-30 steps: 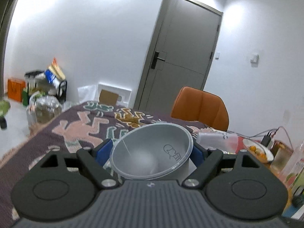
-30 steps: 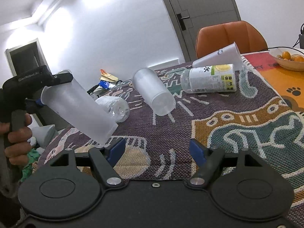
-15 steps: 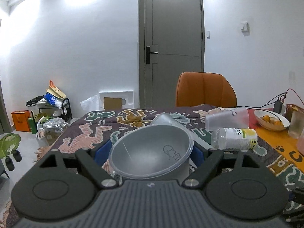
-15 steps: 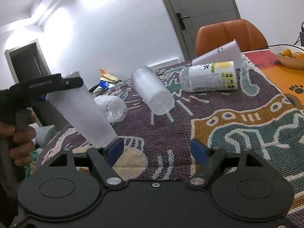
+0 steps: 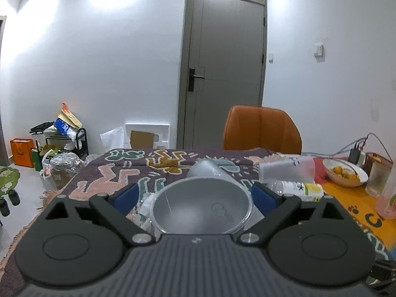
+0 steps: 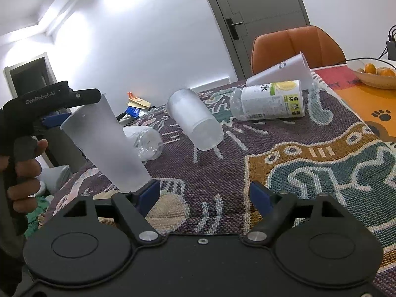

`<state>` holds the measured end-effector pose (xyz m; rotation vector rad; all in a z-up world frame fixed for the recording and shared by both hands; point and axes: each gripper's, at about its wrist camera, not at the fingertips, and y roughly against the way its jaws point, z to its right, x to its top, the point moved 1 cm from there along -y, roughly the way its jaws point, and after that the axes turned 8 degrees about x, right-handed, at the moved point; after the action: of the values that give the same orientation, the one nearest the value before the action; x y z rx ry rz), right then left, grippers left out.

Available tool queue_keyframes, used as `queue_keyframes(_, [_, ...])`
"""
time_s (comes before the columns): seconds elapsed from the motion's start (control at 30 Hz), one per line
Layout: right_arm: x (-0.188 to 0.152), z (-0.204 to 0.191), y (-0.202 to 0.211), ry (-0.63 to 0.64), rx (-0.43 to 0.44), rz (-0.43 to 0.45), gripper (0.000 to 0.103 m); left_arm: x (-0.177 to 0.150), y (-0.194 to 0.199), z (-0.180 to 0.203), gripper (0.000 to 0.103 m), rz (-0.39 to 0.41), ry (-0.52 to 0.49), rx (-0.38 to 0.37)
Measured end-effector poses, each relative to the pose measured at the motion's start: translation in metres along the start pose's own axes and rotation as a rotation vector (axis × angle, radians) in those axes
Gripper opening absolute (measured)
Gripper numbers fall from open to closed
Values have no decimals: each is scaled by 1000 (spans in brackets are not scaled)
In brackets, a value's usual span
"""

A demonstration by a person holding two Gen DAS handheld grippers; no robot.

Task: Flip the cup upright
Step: 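Carry the cup with the left tool and lower it base-down onto the rug, then open the left tool to release the upright cup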

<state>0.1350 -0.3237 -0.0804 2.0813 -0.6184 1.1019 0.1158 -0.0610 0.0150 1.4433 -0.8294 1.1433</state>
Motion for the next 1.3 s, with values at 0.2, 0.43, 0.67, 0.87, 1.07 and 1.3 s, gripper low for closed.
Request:
queue_keyframes(0.2, [5, -9, 7, 27, -1, 18, 84, 9, 16, -14, 97, 35, 44, -6])
queue_keyframes(0.43, [10, -23, 15, 62, 2, 31, 86, 9, 33, -27, 97, 43, 80, -14])
queue_keyframes(0.67, [17, -35, 24, 90, -6, 43, 100, -2, 44, -46, 98, -14, 126, -31])
queue_keyframes(0.87, [12, -46, 28, 148, -31, -3, 103, -19, 56, -61, 103, -55, 114, -32])
queue_keyframes(1.07, [9, -54, 38, 157, -30, -4, 103, -32, 68, -70, 103, -73, 112, -27])
queue_keyframes(1.3, [10, -61, 48, 153, -59, -19, 103, -44, 78, -73, 103, -108, 67, -57])
